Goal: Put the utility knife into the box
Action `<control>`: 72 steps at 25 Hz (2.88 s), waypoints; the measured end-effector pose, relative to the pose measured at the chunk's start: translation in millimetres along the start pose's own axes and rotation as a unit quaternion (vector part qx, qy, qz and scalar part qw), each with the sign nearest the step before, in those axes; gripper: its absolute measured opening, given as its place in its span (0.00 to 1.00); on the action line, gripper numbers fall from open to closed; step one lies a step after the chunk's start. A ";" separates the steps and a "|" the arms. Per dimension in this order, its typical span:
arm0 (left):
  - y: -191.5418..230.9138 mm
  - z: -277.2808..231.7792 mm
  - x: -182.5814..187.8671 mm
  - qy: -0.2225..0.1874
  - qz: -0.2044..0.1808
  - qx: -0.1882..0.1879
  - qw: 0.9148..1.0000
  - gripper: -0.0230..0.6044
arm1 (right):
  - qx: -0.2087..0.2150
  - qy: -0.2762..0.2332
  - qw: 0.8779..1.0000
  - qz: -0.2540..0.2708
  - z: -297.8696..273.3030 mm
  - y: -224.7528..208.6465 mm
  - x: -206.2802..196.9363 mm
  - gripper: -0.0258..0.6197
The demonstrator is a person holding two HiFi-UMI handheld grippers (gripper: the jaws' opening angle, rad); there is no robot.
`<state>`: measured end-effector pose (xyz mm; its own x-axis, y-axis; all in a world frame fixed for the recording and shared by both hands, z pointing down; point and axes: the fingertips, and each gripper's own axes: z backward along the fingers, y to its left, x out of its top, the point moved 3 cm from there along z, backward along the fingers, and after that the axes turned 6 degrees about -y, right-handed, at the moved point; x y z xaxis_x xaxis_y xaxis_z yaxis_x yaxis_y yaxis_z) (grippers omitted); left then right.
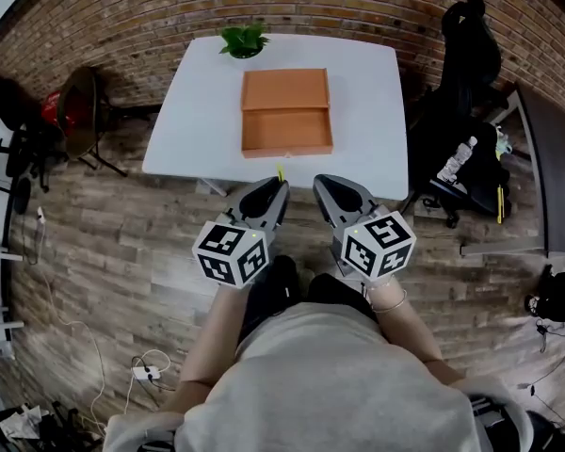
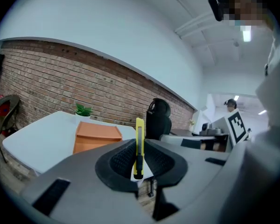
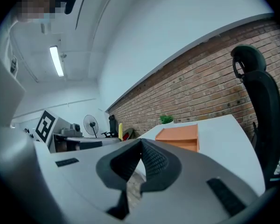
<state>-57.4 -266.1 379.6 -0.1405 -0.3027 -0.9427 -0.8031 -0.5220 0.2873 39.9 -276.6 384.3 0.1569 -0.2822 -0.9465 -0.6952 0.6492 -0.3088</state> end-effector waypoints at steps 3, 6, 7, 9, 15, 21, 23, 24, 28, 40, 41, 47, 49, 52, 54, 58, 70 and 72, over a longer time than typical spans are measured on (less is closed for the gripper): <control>10.9 -4.7 1.3 0.006 -0.004 0.006 1.000 0.11 | 0.000 0.005 1.000 -0.006 -3.9 -4.7 -2.6 0.04; 22.7 -13.4 5.6 0.014 -0.018 0.004 1.000 0.11 | -0.005 0.008 1.000 -0.010 -7.8 -11.7 -4.6 0.04; 27.5 -16.9 8.3 0.016 -0.025 0.004 1.000 0.11 | -0.008 0.008 1.000 -0.011 -10.1 -14.8 -4.6 0.04; 36.9 -24.5 13.9 0.017 -0.035 0.003 0.999 0.11 | -0.013 0.007 1.000 -0.013 -15.7 -21.8 -3.9 0.04; 70.3 -54.1 20.9 0.048 -0.066 -0.004 0.997 0.11 | -0.039 0.009 0.999 -0.026 -39.2 -46.3 -1.4 0.04; 107.3 -97.8 27.6 0.076 -0.075 -0.027 0.994 0.11 | -0.064 0.013 0.997 -0.033 -71.5 -86.1 4.1 0.04; 115.4 -110.4 26.5 0.089 -0.076 -0.038 0.992 0.11 | -0.075 0.014 0.996 -0.038 -78.2 -97.7 4.7 0.04; 119.5 -117.5 26.4 0.096 -0.078 -0.044 0.991 0.11 | -0.080 0.015 0.996 -0.039 -82.5 -103.3 5.4 0.04; 133.5 -146.7 25.9 0.123 -0.102 -0.070 0.985 0.11 | -0.096 0.019 0.994 -0.046 -99.7 -121.0 4.4 0.04; 149.0 -208.2 -6.2 0.216 -0.225 -0.140 0.940 0.11 | -0.138 0.030 0.987 -0.073 -122.8 -153.9 -11.5 0.04; 151.6 -210.1 -12.1 0.230 -0.245 -0.142 0.931 0.11 | -0.142 0.029 0.987 -0.075 -123.3 -156.2 -11.7 0.04; 158.5 -220.3 -44.6 0.300 -0.332 -0.177 0.876 0.11 | -0.165 0.029 0.982 -0.088 -122.6 -167.5 -16.9 0.04; 158.6 -221.6 -55.8 0.319 -0.345 -0.191 0.862 0.11 | -0.173 0.030 0.980 -0.093 -121.6 -170.5 -20.0 0.04; 159.1 -223.6 -73.0 0.354 -0.350 -0.206 0.842 0.11 | -0.181 0.031 0.978 -0.097 -121.7 -173.1 -22.3 0.04; 160.2 -224.7 -83.6 0.377 -0.353 -0.211 0.830 0.11 | -0.184 0.032 0.977 -0.100 -121.9 -173.5 -23.9 0.04; 163.3 -230.7 -98.9 0.405 -0.354 -0.213 0.816 0.11 | -0.191 0.036 0.975 -0.103 -120.1 -174.1 -26.4 0.04; 168.7 -242.6 -119.4 0.447 -0.359 -0.225 0.788 0.11 | -0.204 0.048 0.972 -0.110 -114.8 -172.3 -36.1 0.04; 168.5 -243.1 -120.6 0.448 -0.353 -0.226 0.790 0.11 | -0.205 0.047 0.971 -0.111 -114.6 -172.4 -35.3 0.04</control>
<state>-35.0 -511.5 583.0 0.8787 -0.1459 -0.4545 -0.1807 -0.9830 -0.0338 73.8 -459.5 481.8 0.2832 -0.4592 -0.8420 -0.8752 0.2353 -0.4227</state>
